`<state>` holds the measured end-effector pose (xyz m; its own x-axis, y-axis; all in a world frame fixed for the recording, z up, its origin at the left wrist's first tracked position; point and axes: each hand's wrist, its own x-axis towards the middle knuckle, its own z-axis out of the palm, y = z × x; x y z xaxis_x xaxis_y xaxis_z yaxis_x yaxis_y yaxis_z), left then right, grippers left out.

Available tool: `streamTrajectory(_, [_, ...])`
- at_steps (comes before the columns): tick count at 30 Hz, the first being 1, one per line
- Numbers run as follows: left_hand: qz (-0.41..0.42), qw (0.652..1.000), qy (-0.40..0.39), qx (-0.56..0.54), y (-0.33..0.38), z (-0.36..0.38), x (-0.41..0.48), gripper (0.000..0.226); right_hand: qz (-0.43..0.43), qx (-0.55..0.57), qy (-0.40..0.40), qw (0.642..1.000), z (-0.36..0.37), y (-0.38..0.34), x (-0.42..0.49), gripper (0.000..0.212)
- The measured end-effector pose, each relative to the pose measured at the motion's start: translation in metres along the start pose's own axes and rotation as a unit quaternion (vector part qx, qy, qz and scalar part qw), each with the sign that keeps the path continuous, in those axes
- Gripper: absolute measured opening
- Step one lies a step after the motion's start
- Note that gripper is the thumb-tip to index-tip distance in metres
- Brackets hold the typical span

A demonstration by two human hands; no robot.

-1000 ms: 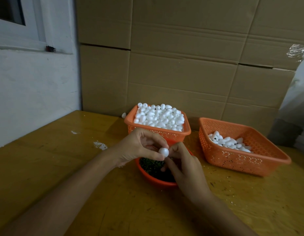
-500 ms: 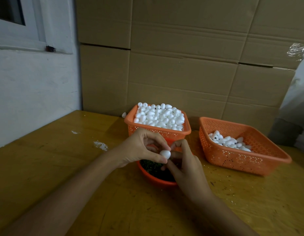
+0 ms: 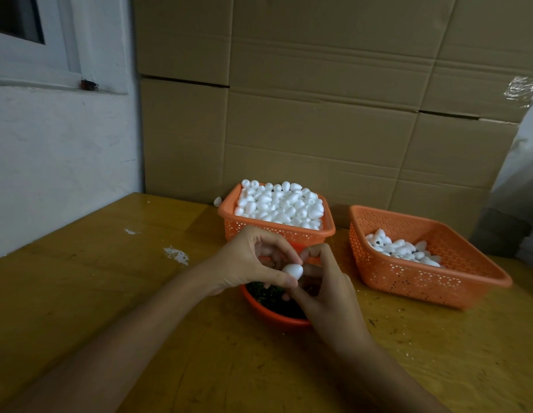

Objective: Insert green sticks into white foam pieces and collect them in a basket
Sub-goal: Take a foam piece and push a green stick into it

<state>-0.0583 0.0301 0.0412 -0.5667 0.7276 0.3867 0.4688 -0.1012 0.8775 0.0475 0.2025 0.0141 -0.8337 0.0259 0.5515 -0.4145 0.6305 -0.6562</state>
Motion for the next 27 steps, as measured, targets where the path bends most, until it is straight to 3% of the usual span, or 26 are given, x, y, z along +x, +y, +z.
streamTrajectory(14, [-0.008, 1.0, 0.019, -0.004, -0.0014, 0.0036, 0.0029, 0.021, 0.027, 0.003, 0.009, 1.0, -0.0006, 0.0064, 0.0018, 0.038])
streamTrajectory(27, [-0.016, 0.998, 0.05, -0.035, -0.0046, 0.0061, 0.0049, 0.016, 0.0, 0.035, 0.028, 0.999, -0.0005, 0.0072, 0.0006, 0.037])
